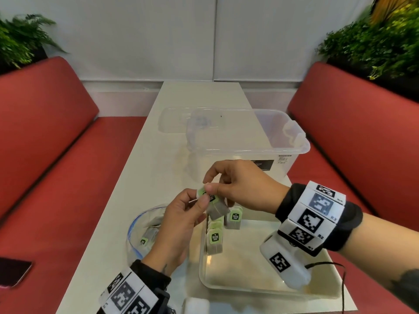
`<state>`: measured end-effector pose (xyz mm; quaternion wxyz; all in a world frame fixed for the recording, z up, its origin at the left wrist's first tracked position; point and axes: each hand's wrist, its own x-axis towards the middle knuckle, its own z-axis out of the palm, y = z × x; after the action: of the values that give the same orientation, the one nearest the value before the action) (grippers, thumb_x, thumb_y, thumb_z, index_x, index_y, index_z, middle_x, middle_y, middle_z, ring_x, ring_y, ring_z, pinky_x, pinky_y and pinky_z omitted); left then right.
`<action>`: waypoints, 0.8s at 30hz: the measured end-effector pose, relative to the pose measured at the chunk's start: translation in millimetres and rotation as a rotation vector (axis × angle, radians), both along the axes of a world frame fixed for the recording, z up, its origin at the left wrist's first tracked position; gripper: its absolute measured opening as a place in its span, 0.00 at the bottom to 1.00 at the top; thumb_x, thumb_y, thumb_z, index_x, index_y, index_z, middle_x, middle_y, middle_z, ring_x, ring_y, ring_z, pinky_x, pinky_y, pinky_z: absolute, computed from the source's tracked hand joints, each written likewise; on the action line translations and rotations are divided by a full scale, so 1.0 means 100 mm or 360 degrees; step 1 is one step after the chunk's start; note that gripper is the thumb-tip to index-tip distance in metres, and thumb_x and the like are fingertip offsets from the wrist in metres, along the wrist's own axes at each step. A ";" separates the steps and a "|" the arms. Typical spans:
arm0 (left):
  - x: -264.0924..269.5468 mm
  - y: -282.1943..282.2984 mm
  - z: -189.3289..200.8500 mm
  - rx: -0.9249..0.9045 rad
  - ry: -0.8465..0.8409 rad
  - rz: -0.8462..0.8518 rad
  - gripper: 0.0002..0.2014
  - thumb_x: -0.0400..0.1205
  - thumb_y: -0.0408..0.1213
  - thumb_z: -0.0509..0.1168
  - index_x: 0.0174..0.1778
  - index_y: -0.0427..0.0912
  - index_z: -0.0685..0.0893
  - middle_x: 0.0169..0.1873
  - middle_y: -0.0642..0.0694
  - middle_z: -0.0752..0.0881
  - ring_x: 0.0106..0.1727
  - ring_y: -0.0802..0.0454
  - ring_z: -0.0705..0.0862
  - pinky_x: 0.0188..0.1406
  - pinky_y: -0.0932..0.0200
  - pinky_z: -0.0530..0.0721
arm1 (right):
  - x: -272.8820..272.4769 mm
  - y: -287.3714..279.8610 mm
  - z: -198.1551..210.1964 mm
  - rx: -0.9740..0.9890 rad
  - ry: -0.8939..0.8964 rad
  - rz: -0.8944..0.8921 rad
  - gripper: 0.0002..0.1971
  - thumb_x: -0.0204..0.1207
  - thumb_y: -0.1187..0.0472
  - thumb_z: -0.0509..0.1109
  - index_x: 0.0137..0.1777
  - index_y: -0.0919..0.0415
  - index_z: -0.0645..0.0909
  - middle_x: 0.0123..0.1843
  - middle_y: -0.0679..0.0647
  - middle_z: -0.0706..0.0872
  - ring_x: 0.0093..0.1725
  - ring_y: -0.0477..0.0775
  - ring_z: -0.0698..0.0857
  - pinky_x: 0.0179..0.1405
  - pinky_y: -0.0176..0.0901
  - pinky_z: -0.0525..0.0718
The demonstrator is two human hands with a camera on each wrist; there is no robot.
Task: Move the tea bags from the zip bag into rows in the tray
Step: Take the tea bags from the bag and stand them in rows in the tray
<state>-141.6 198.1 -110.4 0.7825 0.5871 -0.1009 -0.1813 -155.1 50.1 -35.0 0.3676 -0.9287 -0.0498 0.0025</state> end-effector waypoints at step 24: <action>0.04 0.12 -0.27 0.0890 -0.0562 0.0105 0.13 0.72 0.34 0.74 0.43 0.58 0.82 0.43 0.61 0.86 0.39 0.64 0.81 0.40 0.72 0.78 | 0.08 -0.13 -0.21 -0.0752 0.0125 0.0061 0.03 0.70 0.54 0.76 0.42 0.49 0.87 0.38 0.44 0.87 0.41 0.45 0.82 0.43 0.41 0.80</action>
<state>-137.9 209.6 -137.5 0.5670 0.8044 -0.1623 -0.0720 -147.0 36.8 -56.2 0.1417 -0.9869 -0.0513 0.0571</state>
